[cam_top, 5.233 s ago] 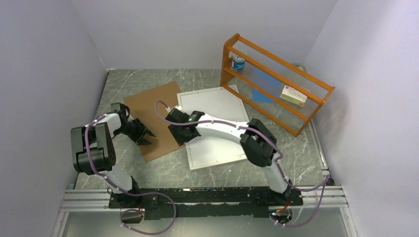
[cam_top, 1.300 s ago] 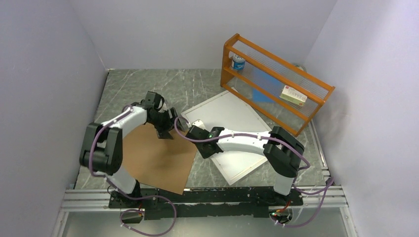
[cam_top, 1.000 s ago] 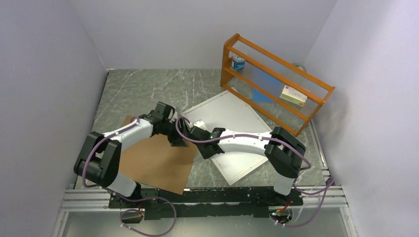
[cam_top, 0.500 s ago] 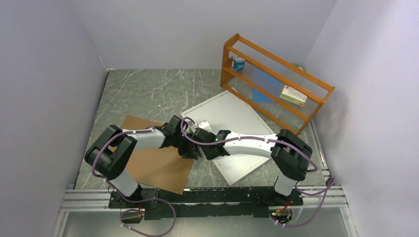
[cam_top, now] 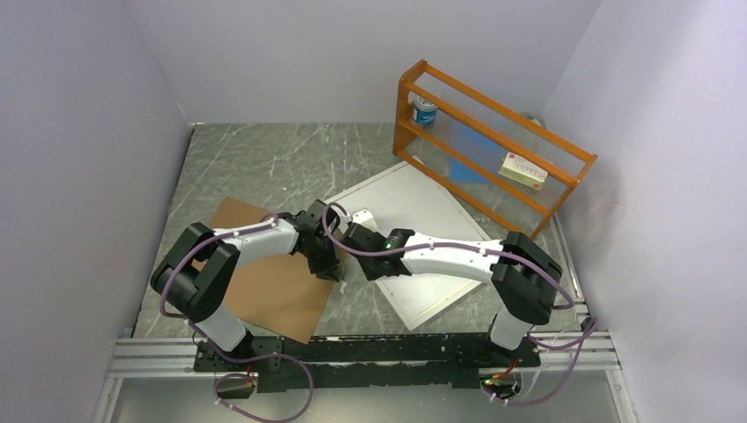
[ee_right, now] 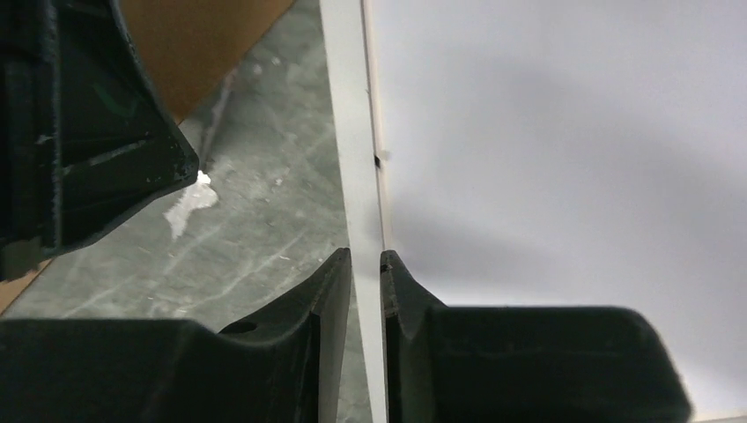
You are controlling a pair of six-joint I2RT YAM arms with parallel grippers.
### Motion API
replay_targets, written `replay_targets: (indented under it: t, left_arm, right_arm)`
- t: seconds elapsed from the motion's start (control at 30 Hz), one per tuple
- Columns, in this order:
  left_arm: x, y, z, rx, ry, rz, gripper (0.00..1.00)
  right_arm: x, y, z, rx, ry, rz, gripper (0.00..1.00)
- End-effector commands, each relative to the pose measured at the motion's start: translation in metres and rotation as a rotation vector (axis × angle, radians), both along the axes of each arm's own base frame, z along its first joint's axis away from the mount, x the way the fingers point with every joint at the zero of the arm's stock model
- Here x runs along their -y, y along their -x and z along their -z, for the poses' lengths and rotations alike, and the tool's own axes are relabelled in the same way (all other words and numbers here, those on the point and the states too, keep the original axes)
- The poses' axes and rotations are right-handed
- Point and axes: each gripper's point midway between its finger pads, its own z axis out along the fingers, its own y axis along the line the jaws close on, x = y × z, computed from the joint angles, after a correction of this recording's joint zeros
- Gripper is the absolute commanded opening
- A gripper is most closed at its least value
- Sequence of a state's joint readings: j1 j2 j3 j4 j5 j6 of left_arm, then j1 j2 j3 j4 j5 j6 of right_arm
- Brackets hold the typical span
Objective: Put the photo into the frame
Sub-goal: Adjust the photo frame item at the center of the board.
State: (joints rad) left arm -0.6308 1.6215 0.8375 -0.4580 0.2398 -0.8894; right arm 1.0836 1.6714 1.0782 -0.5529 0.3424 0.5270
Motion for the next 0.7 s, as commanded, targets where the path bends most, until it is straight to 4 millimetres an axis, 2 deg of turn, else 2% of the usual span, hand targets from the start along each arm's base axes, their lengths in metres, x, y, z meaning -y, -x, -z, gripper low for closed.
replay_targets:
  t: [0.0, 0.17, 0.37, 0.5, 0.67]
  left_arm:
    - [-0.092, 0.024, 0.031, -0.106, -0.401, -0.097, 0.25]
    - [-0.119, 0.021, 0.026, -0.132, -0.468, -0.170, 0.24]
    - [-0.146, 0.013, 0.026, -0.174, -0.461, -0.265, 0.24]
    - [-0.136, 0.000, 0.014, -0.124, -0.377, -0.250, 0.24]
    - [-0.119, -0.021, -0.020, -0.009, -0.264, -0.245, 0.28]
  right_arm:
    - [-0.020, -0.017, -0.039, 0.080, -0.087, 0.011, 0.24]
    - [-0.028, -0.019, -0.034, 0.063, -0.078, -0.004, 0.28]
    - [-0.032, -0.019, -0.019, 0.029, -0.025, -0.004, 0.35]
    - [-0.033, -0.021, -0.011, 0.010, 0.011, 0.002, 0.37]
    - [-0.026, -0.022, -0.001, -0.012, 0.071, 0.020, 0.38]
